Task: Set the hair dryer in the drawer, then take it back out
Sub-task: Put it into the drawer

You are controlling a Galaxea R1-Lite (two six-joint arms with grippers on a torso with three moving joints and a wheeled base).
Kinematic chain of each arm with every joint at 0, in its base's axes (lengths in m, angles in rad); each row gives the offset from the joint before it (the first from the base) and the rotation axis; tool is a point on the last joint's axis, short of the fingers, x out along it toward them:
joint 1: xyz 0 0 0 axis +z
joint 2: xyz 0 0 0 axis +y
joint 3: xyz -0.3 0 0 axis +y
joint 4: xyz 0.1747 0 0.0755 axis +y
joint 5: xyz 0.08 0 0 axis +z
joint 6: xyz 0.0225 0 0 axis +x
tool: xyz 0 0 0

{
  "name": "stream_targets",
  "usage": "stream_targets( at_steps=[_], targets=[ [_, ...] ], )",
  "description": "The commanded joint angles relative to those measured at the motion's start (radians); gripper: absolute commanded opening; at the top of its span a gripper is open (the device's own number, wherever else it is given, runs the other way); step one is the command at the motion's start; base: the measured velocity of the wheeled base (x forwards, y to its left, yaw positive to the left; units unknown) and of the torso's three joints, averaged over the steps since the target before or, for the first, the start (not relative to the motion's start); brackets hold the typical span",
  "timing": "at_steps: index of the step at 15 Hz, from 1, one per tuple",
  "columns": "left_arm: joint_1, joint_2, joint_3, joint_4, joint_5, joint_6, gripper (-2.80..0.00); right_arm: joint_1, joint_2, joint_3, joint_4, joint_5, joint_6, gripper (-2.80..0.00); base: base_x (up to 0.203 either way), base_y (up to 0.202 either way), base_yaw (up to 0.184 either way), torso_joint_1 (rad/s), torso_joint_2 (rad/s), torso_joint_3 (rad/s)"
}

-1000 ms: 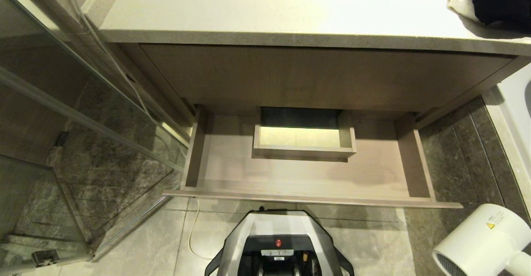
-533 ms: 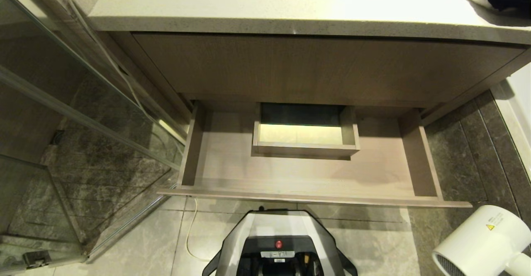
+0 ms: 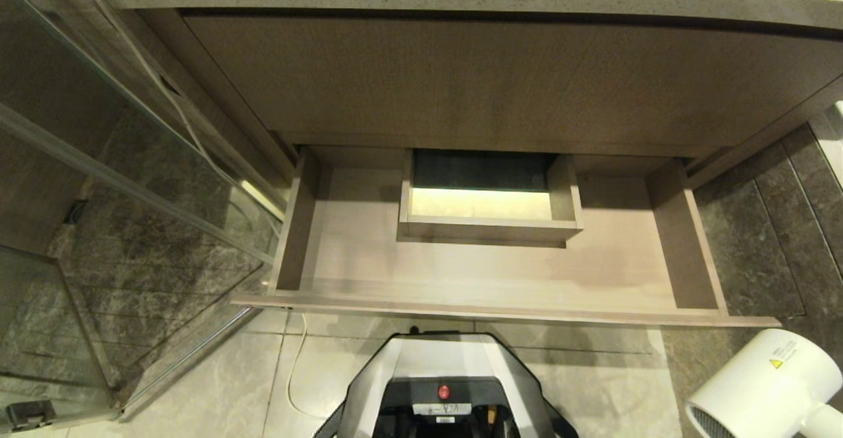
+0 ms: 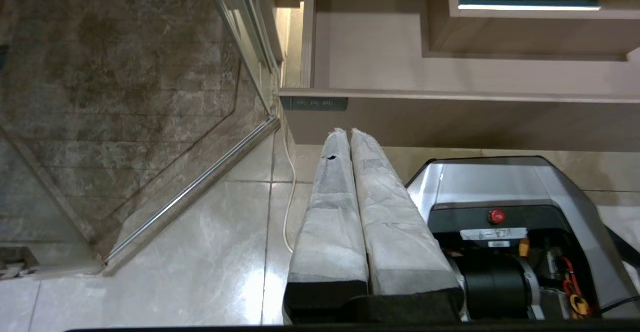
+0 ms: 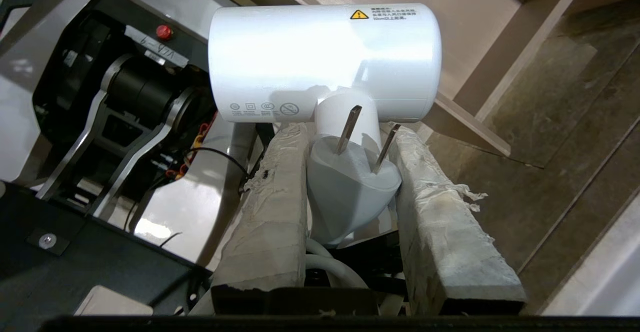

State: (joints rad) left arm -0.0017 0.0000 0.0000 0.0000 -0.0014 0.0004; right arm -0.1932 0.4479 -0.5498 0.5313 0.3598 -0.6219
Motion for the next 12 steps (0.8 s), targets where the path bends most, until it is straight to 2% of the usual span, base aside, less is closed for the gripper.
stream_targets(
  at_steps=[1,5,12],
  targets=[
    [0.000,0.000,0.002,0.000,0.000,0.000,-2.80,0.000,-0.001,0.009,-0.009,0.002,-0.003,-2.80,0.000,0.000,0.000,-0.385,0.54,0.118],
    [0.000,0.000,0.002,0.000,0.000,0.000,-2.80,0.000,0.000,0.011,-0.025,0.002,-0.002,-2.80,0.000,0.000,0.000,-0.241,0.40,0.167],
    [0.000,0.000,0.002,0.000,-0.002,0.000,-2.80,0.000,-0.005,0.013,-0.039,0.001,-0.002,-2.80,0.000,0.000,0.000,-0.032,0.41,0.371]
  ],
)
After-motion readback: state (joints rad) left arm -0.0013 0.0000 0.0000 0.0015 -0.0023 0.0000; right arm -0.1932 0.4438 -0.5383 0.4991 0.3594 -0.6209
